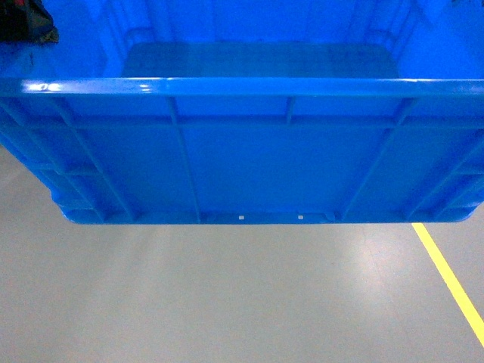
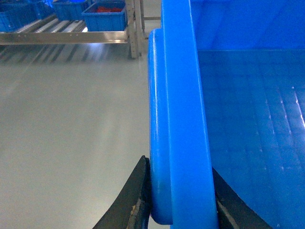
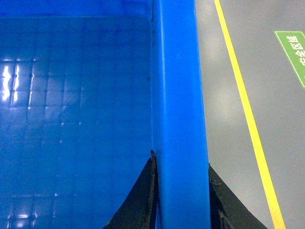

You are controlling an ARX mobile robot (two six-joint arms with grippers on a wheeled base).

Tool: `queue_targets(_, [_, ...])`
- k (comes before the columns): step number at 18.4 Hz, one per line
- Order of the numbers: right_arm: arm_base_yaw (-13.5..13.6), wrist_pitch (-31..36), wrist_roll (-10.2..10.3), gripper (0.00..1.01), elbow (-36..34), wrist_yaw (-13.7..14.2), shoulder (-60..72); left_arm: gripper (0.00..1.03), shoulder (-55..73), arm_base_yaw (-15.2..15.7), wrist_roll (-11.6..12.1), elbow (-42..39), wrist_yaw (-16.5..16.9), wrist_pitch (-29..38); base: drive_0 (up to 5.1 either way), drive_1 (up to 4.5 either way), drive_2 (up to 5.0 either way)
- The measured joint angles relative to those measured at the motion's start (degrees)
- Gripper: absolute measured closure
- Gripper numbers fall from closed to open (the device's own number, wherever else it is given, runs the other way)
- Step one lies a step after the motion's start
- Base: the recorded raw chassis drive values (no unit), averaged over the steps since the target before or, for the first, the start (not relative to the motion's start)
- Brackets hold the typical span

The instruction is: Place box next to blue box on left shelf

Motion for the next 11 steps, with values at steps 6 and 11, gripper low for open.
queue_targets(6, [0.00,-0.15,0.07,0.84,0.00,-0.02,0.00,0.82,0.00,0.00,0.13,0.00,0.00,0.11,0.0,4.35,-4.3])
queue_targets(11, [0.00,-0.13,0.20,0.84,0.00,-0.04,0.02,0.82,0.00,0.00,0.15,0.00,0.00,0.11,0.0,4.31,-4.4])
